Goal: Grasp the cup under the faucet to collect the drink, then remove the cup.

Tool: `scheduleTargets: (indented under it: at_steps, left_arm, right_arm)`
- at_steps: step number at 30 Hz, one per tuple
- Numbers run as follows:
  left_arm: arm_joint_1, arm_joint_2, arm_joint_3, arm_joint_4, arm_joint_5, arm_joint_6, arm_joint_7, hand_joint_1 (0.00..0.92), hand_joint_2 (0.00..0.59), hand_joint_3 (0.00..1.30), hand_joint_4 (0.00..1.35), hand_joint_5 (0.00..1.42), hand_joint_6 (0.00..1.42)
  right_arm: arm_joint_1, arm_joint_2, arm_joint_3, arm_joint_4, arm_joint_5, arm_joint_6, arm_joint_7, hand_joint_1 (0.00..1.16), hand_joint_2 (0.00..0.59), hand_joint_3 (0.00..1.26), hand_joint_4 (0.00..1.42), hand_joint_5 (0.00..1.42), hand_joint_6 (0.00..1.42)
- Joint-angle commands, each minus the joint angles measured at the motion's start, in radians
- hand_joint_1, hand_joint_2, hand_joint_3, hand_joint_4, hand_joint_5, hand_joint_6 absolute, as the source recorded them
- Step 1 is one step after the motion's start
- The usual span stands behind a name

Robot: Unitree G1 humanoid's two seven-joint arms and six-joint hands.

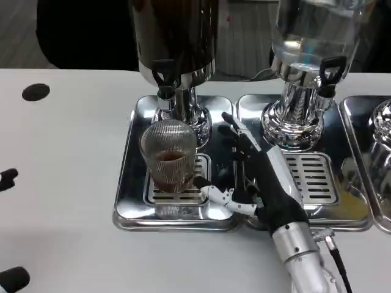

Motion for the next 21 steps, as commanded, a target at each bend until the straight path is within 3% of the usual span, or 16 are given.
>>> scheduleTargets:
  at_steps: [1, 21]
  left_arm:
    - [-0.002, 0.023, 0.011, -0.003, 0.002, 0.006, -0.009, 0.0, 0.0, 0.0, 0.0, 0.0, 0.0]
    - [-0.007, 0.028, 0.013, -0.005, -0.006, 0.029, -0.011, 0.0, 0.0, 0.0, 0.0, 0.0, 0.0]
  right_arm:
    - [-0.043, 0.021, 0.006, 0.041, 0.015, -0.016, -0.015, 0.92, 0.18, 0.08, 0.15, 0.19, 0.29]
    - [-0.148, 0.099, 0.043, 0.189, 0.026, -0.01, -0.026, 0.92, 0.18, 0.07, 0.14, 0.17, 0.26]
